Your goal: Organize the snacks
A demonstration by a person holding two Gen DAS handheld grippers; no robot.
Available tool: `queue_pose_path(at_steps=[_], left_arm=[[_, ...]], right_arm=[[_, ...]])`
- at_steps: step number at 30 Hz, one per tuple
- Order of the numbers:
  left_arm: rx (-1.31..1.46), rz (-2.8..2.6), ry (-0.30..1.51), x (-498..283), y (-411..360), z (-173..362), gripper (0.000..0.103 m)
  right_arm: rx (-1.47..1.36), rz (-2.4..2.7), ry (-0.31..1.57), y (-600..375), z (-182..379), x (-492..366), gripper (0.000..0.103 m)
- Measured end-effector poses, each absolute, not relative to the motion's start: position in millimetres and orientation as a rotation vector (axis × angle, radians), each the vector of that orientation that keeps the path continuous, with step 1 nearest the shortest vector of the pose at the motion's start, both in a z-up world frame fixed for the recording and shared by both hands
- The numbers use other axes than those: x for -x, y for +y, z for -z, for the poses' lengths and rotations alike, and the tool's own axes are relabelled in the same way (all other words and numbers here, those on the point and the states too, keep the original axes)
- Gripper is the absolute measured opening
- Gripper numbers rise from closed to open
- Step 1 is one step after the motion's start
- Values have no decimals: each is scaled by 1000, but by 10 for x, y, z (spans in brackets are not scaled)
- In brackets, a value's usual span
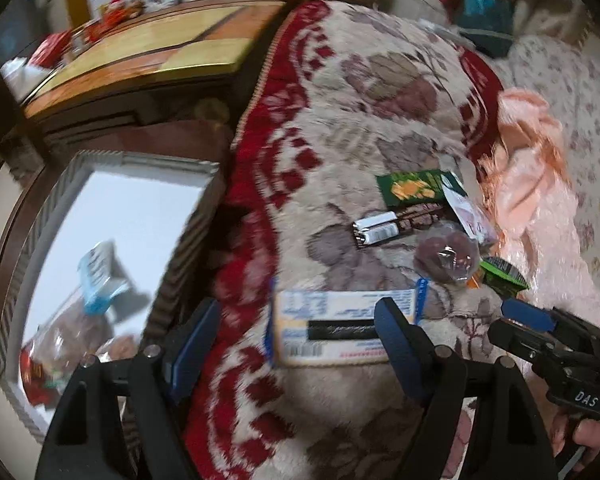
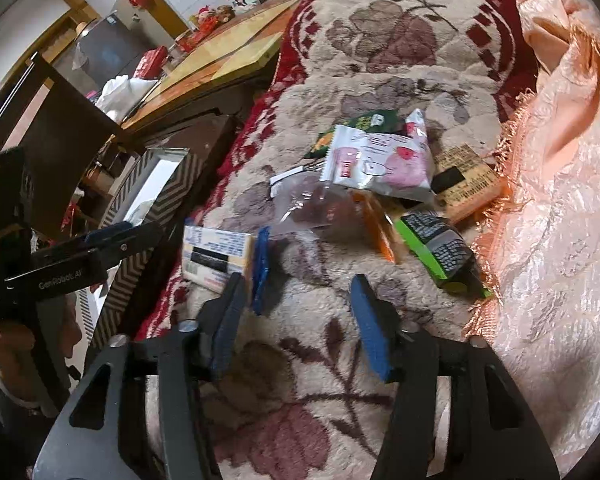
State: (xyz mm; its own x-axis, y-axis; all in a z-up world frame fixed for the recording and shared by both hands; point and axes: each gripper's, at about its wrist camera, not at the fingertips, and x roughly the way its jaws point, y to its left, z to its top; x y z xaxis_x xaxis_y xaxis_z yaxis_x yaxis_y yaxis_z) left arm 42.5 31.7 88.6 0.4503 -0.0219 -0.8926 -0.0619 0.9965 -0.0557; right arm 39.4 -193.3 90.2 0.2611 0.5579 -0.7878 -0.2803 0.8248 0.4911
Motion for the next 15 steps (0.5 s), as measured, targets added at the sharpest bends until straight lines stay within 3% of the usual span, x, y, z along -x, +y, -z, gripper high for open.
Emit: queue_pose_path(at_steps=[9, 11, 15], left_arm=[[89, 24, 1113, -574, 226, -872, 81], [91, 22, 1119, -596, 264, -855, 81], [88, 29, 1125, -647, 325, -825, 81]], right_arm=[[-250, -571, 1148, -1805, -812, -538, 58], [-210, -566, 1133, -1707, -789, -596, 64], [-115, -525, 1073, -1556, -735, -746, 65]])
